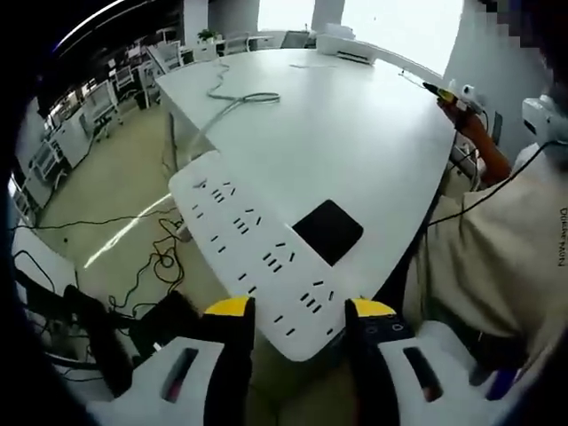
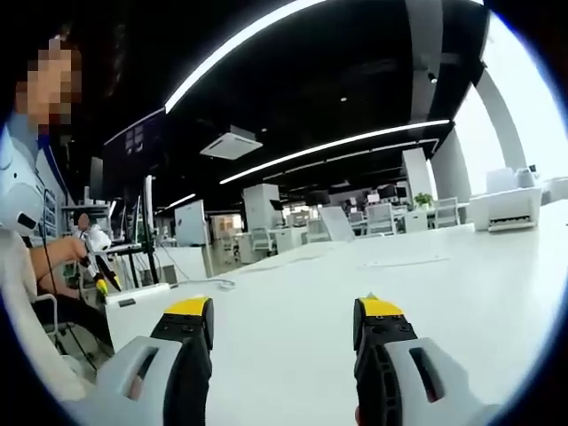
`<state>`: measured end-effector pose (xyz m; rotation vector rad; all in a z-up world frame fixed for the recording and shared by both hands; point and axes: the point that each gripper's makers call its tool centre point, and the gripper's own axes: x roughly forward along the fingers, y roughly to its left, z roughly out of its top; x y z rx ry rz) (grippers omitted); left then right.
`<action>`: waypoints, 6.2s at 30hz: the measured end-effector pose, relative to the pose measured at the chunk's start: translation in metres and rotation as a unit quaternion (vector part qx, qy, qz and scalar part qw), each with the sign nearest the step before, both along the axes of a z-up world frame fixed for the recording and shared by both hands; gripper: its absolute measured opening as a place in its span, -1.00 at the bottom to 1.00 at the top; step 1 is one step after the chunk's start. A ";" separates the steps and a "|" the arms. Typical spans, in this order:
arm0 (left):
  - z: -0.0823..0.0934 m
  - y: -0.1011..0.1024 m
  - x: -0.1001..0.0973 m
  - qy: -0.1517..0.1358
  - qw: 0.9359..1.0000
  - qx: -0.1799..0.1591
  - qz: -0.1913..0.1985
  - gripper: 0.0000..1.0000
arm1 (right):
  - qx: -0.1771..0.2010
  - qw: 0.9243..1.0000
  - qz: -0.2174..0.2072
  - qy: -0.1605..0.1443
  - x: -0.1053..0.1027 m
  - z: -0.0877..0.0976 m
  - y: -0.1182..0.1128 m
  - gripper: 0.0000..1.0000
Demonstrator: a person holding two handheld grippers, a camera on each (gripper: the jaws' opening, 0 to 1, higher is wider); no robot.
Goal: Pick up the power strip scattered on the table, fix it on the side mounting bracket of the table, and press the switch
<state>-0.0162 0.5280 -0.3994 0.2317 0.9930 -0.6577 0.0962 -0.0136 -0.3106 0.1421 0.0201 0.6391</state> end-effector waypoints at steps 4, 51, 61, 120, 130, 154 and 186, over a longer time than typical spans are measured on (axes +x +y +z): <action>0.000 -0.001 0.000 0.010 1.000 0.009 0.003 -0.09 | -0.004 1.000 0.003 0.002 0.001 -0.002 0.003 0.19; -0.005 -0.003 0.001 0.100 0.991 0.086 -0.006 -0.09 | -0.029 0.999 0.045 -0.009 0.008 0.017 0.034 -0.26; -0.005 -0.003 0.000 0.094 0.992 0.079 -0.005 -0.09 | -0.035 0.997 0.064 -0.019 0.009 0.023 0.051 -0.48; -0.005 -0.003 0.000 0.091 0.993 0.077 -0.007 -0.09 | -0.103 0.985 0.128 -0.057 0.033 0.077 0.142 -1.00; -0.005 -0.002 0.000 0.088 0.993 0.074 -0.007 -0.09 | -0.108 0.981 0.150 -0.054 0.040 0.087 0.162 -1.00; -0.005 -0.004 0.000 0.097 0.992 0.086 -0.010 -0.10 | -0.117 0.960 0.241 -0.082 0.046 0.123 0.238 -1.00; -0.005 -0.003 0.000 0.097 0.991 0.089 -0.008 -0.10 | -0.157 0.932 0.316 -0.082 0.077 0.134 0.341 -1.00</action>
